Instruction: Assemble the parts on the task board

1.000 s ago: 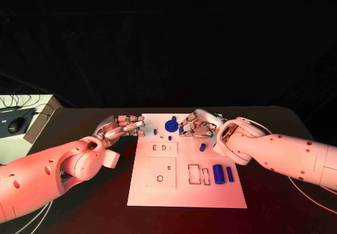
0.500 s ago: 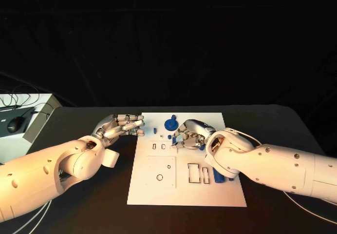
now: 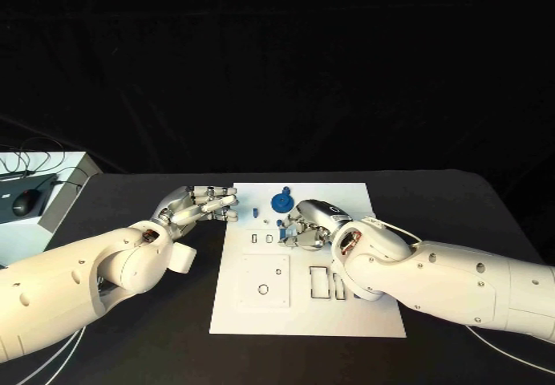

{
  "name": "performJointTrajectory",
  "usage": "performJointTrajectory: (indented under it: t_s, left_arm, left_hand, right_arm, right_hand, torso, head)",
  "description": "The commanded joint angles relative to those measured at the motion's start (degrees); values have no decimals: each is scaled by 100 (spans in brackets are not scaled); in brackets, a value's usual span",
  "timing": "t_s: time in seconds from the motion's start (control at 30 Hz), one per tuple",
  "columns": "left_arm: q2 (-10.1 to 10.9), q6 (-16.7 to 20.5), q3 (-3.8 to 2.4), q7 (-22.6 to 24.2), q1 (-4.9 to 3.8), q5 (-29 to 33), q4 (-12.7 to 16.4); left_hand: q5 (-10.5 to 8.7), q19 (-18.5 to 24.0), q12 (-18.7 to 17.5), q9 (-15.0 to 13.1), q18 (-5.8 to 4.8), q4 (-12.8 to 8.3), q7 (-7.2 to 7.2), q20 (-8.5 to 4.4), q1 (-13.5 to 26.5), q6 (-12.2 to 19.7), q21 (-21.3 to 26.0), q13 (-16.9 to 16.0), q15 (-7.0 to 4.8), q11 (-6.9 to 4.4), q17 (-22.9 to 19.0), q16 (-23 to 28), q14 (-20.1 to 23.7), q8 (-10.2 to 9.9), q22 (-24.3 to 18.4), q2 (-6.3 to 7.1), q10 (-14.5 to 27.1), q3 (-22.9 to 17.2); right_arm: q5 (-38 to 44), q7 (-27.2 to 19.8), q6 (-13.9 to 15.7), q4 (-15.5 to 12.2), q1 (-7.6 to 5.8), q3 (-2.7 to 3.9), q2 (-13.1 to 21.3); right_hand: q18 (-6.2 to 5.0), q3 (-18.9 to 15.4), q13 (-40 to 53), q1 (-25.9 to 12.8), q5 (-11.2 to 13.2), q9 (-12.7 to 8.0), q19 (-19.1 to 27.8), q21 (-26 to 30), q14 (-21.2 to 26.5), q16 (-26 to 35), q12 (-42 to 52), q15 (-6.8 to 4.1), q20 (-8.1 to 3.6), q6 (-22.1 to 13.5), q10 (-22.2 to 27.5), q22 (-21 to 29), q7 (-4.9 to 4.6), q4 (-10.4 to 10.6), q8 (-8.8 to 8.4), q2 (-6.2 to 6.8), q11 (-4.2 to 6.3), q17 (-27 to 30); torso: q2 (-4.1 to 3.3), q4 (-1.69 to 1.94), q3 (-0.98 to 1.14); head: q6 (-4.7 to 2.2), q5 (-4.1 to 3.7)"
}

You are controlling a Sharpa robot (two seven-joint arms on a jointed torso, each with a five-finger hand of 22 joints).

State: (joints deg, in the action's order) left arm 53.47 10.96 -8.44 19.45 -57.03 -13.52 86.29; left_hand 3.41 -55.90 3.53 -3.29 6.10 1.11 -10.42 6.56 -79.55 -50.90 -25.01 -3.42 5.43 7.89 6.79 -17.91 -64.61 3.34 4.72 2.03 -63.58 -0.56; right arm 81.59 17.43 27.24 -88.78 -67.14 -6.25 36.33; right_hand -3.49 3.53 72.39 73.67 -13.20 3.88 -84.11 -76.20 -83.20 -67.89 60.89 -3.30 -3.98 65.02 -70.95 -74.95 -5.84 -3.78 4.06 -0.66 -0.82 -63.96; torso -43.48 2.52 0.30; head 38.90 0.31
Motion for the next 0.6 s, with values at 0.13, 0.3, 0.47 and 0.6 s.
performJointTrajectory:
  t_s: [0.13,0.3,0.47,0.6]
  left_arm:
    - [5,-91,-4,9,2,-7,9]
    - [9,-92,-4,6,2,-7,6]
    - [0,-93,-4,5,3,-7,2]
    - [1,-94,-4,4,3,-8,2]
  left_hand:
    - [-20,-11,5,-7,-32,-25,-15,-4,2,-4,-24,-6,-1,14,-3,-14,15,4,5,-36,41,6]
    - [-20,-11,5,-7,-32,-25,-15,-4,2,-4,-24,-6,-1,14,-3,-14,15,4,5,-36,41,6]
    - [-21,-7,4,-5,-31,-24,-24,-1,3,28,-23,-5,2,21,-5,-11,16,0,3,-32,56,7]
    - [-21,-7,4,-5,-31,-24,-24,-1,3,28,-23,-5,2,21,-5,-11,16,0,3,-32,56,7]
  right_arm:
    - [434,265,143,64,19,0,-15]
    - [478,306,72,121,22,0,-30]
    - [575,385,-52,166,23,-1,-62]
    - [608,417,-104,200,24,-1,-76]
  right_hand:
    - [48,-29,8,9,-27,1,-499,-25,-11,10,-1,-37,-37,37,-29,-1160,-10,29,22,58,17,3]
    - [51,-27,11,13,-21,1,-500,-42,-9,10,2,-36,-37,39,-34,-1164,-9,36,21,65,17,5]
    - [50,-41,12,-11,15,0,-499,-37,-8,8,-1,-35,-36,33,-33,-1162,-12,67,16,88,13,5]
    - [51,-37,11,-1,9,2,-500,-43,-6,9,-8,-36,-36,40,-31,-1164,-7,94,20,108,16,10]
  torso:
    - [5,-2,-5]
    - [3,-6,-6]
    - [4,3,-5]
    - [6,1,-3]
  head:
    - [22,4]
    - [27,4]
    - [33,-5]
    - [37,-7]
